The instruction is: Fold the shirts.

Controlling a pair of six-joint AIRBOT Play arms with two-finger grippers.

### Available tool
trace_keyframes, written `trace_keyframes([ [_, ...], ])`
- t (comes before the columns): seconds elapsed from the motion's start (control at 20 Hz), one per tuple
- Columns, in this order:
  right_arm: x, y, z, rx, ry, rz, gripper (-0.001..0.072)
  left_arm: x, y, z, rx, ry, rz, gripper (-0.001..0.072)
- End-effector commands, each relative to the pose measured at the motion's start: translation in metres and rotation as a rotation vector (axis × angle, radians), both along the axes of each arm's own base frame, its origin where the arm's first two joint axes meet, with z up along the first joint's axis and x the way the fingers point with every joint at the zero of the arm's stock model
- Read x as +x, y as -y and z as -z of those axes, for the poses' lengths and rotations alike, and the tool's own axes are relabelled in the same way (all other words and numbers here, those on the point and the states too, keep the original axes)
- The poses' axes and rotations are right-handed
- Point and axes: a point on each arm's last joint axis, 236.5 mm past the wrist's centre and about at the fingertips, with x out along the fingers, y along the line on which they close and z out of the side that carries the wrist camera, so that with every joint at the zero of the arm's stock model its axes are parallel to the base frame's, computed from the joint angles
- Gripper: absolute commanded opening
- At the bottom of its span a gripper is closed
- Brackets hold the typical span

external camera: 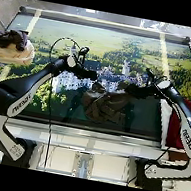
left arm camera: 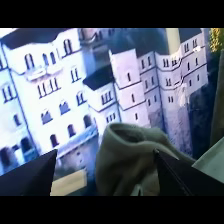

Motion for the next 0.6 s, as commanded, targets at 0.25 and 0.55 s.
trace_keyframes([
  [0.25,0.016,-0.001,0.016,-0.008,-0.063,0.092,0.0424,-0.009,0.024,0.027,0.026,-0.099,0.098,0.0697],
  [0.55,0.015,0.0,0.005,-0.007,-0.054,0.078,0.0357,-0.022,0.026,0.03,0.04,-0.131,0.149,0.0642],
])
